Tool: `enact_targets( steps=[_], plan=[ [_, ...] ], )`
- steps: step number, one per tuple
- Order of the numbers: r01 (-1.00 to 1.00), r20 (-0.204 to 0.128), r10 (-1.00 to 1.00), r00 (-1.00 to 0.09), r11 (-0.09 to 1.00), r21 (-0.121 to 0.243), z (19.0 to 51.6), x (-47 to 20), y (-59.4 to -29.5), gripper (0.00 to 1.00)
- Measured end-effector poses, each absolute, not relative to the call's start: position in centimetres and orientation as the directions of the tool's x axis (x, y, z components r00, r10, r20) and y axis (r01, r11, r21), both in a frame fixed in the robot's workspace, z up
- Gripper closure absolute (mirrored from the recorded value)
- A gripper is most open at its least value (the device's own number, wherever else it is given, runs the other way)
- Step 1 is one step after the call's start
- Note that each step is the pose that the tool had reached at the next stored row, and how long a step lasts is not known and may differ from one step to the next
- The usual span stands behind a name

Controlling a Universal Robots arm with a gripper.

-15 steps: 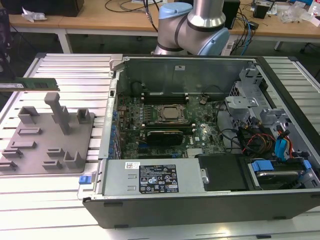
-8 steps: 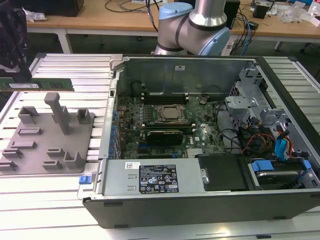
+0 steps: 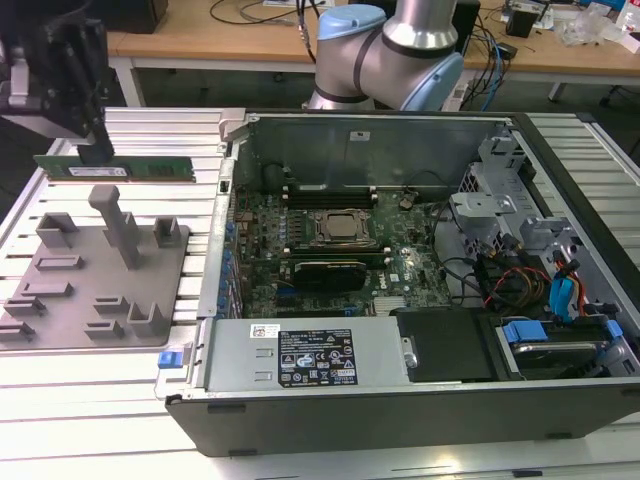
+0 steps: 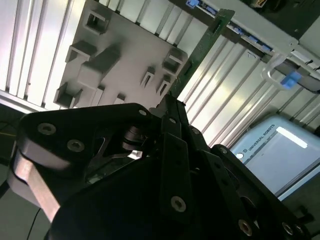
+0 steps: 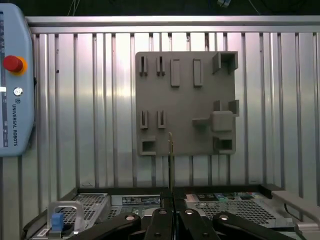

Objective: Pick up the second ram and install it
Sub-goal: 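Pick up the second ram and move it above second insertion slot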

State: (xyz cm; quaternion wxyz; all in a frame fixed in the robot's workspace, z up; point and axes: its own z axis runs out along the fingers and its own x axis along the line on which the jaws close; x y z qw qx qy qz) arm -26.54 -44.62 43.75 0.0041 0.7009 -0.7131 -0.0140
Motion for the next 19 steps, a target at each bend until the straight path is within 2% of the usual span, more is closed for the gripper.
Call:
enact_targets(
  steps=[19],
  plan=[
    [-1.000, -0.014, -1.000, -0.015, 0.014, 0.026, 43.7, -18.8, -44.6, 0.91]
  ],
)
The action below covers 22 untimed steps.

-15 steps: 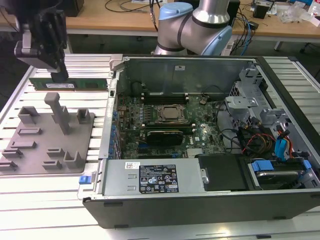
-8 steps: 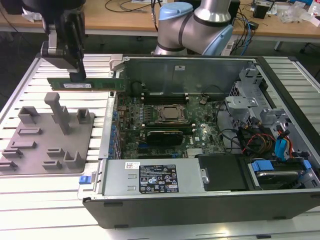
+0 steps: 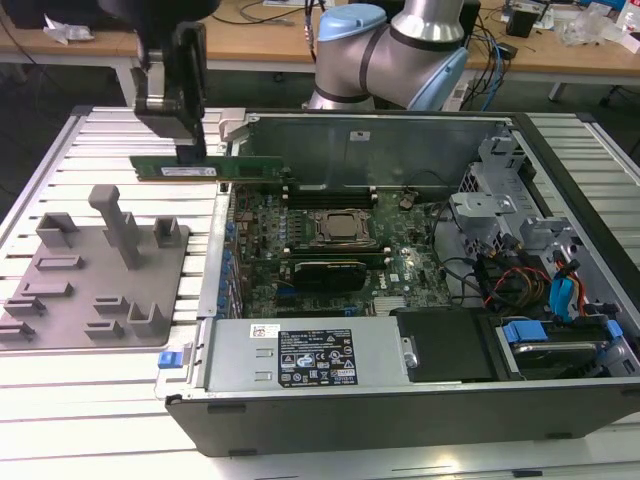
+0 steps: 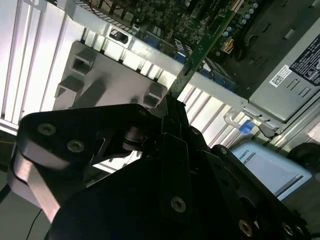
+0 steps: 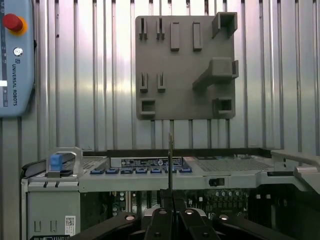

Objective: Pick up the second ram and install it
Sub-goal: 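Pick up the second ram and move it above second insertion slot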

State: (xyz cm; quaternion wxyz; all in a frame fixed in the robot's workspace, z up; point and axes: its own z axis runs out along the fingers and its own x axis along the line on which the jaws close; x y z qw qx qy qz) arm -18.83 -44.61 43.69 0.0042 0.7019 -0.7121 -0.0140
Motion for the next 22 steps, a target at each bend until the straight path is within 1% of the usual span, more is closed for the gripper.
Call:
enact_targets(
  steps=[4, 7, 12, 22],
  plan=[
    [-1.000, -0.014, -1.000, -0.011, 0.011, 0.028, 43.5, -15.9, -44.6, 0.91],
    [-0.999, -0.014, -1.000, -0.011, 0.011, 0.045, 42.9, -13.1, -44.6, 0.91],
    [-0.998, -0.013, -1.000, -0.010, 0.009, 0.058, 42.3, -9.4, -44.3, 0.91],
    [-0.998, -0.013, -1.000, -0.005, 0.004, 0.065, 41.9, -5.9, -44.1, 0.91]
  ],
)
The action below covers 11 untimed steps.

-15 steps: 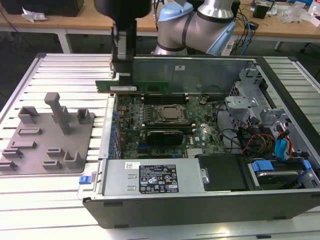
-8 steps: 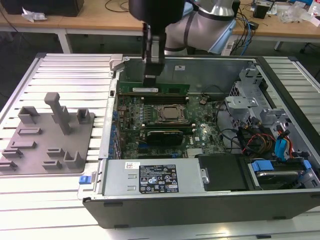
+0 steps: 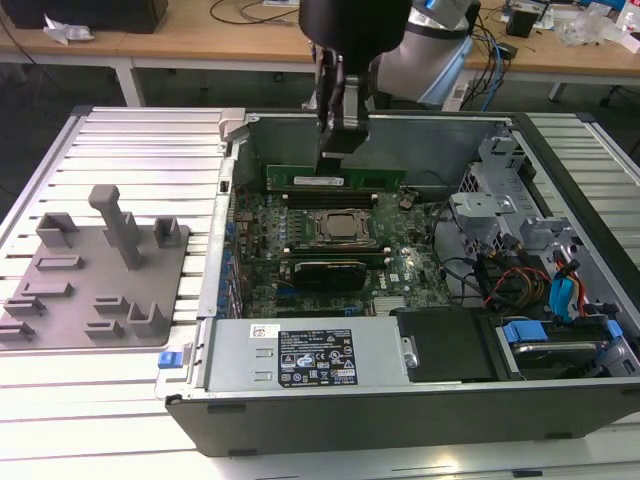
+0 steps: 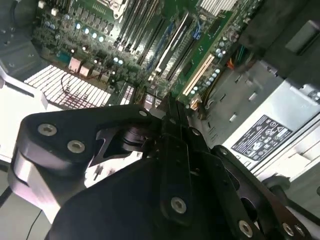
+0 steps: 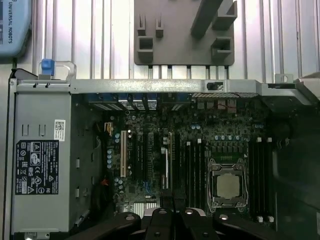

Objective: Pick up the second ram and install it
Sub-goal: 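Pick up the second ram and move it above second insertion slot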

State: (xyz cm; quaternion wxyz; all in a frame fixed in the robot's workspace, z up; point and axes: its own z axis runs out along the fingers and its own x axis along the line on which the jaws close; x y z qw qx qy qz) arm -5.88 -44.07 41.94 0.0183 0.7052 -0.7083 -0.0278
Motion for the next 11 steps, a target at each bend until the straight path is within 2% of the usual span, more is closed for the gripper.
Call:
enact_targets(
  steps=[11],
  plan=[
    [-0.997, -0.013, -1.000, -0.003, 0.002, 0.071, 41.4, -2.0, -43.8, 0.91]
  ],
)
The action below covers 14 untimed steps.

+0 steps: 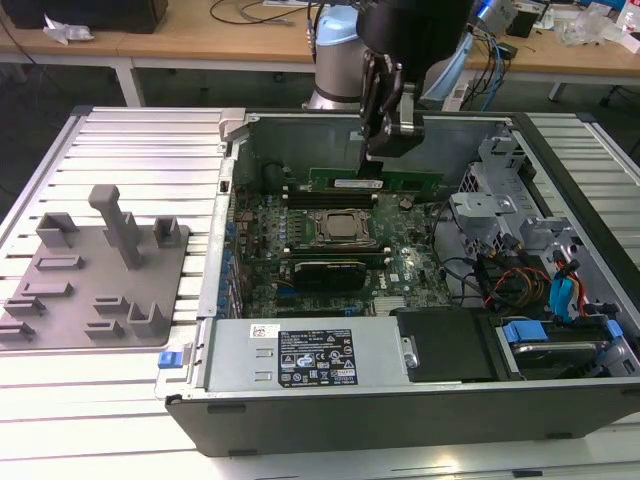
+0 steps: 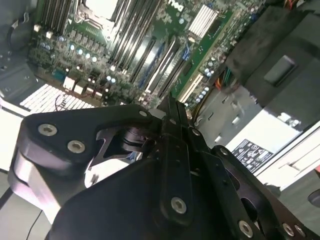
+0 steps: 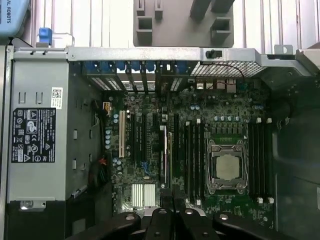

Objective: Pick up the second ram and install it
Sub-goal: 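Pick up the second ram and move it above second insertion slot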

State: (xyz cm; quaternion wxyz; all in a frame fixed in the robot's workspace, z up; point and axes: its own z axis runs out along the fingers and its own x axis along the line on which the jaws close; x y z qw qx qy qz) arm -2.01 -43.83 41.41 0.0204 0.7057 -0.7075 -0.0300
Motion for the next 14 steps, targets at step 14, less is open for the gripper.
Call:
enact_targets(
  steps=[14],
  plan=[
    [-0.997, -0.013, -1.000, -0.002, 0.001, 0.078, 40.7, 2.2, -43.6, 0.91]
  ],
)
